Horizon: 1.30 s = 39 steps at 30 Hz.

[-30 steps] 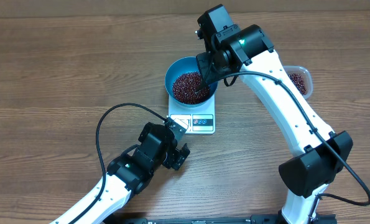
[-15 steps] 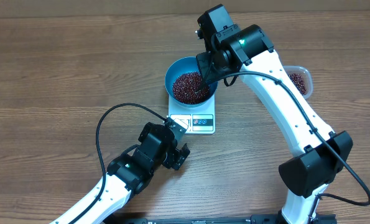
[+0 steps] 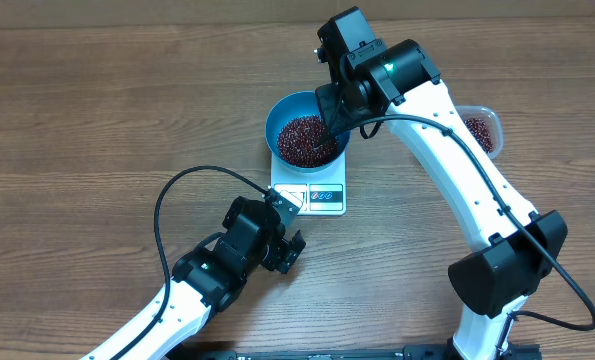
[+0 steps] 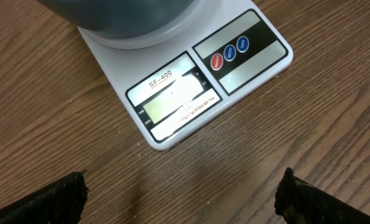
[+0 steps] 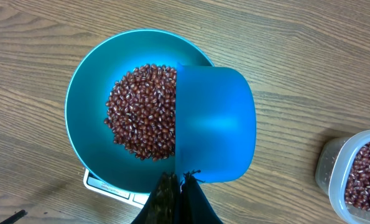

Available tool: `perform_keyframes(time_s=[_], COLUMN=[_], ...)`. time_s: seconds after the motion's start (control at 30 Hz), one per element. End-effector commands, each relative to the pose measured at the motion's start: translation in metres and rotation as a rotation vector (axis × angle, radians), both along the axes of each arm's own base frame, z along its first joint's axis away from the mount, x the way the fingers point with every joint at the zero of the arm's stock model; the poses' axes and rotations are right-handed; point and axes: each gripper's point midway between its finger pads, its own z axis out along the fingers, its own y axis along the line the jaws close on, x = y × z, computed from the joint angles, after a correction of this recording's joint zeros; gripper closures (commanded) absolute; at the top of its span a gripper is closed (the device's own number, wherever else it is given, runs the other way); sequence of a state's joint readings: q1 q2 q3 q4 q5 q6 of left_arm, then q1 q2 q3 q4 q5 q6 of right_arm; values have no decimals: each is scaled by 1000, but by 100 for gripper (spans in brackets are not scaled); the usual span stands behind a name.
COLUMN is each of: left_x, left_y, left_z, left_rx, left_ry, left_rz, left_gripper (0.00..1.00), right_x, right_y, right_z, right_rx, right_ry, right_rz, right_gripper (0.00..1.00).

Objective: Scoop item into bowl and weigh 150g on scale
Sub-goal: 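Keep the blue scoop tipped over the blue bowl, right gripper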

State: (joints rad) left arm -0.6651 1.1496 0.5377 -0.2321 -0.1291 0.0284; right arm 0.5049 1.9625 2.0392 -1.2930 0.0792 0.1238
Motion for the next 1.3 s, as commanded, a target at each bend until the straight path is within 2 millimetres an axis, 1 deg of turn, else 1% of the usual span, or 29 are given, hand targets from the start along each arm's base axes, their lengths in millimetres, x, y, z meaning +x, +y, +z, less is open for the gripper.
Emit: perform_keyframes(time_s=[0.0,0.43,0.5,0.57,0.67,0.77,0.83,0.93,1.03,1.27], left_x=[7,7,7,7,7,7,7,6,6,6], left_y=[-1,-1,-1,-1,-1,-1,-1,-1,-1,-1], left_z=[9,9,9,9,9,9,9,9,8,9], left_rx=[-10,-10,-10,-10,-10,-10,-10,-9,-9,-9], left_ry=[-21,-21,-20,-20,-20,-20,-20,-19,-18,-18], left_rz=[16,16,16,16,16,16,16,16,16,16], left_gripper=[0,0,0,1,0,0,0,0,0,0], right_x=[2,2,-1,-3,0,-2,2,0,2,2], right_y=[1,2,5,3,-3,5,-2,3,0,1], right_z=[26,26,26,25,25,25,26,26,26,26], right_rx=[29,30,44,32,4,40,3,30,10,15], right_ry=[-67,-67,-54,-50,-66,-54,-76,-64,-75,-74], right_rz=[-3,-3,5,10,-10,2,-15,-3,-7,-13], right_gripper=[96,96,96,96,96,96,96,96,96,96])
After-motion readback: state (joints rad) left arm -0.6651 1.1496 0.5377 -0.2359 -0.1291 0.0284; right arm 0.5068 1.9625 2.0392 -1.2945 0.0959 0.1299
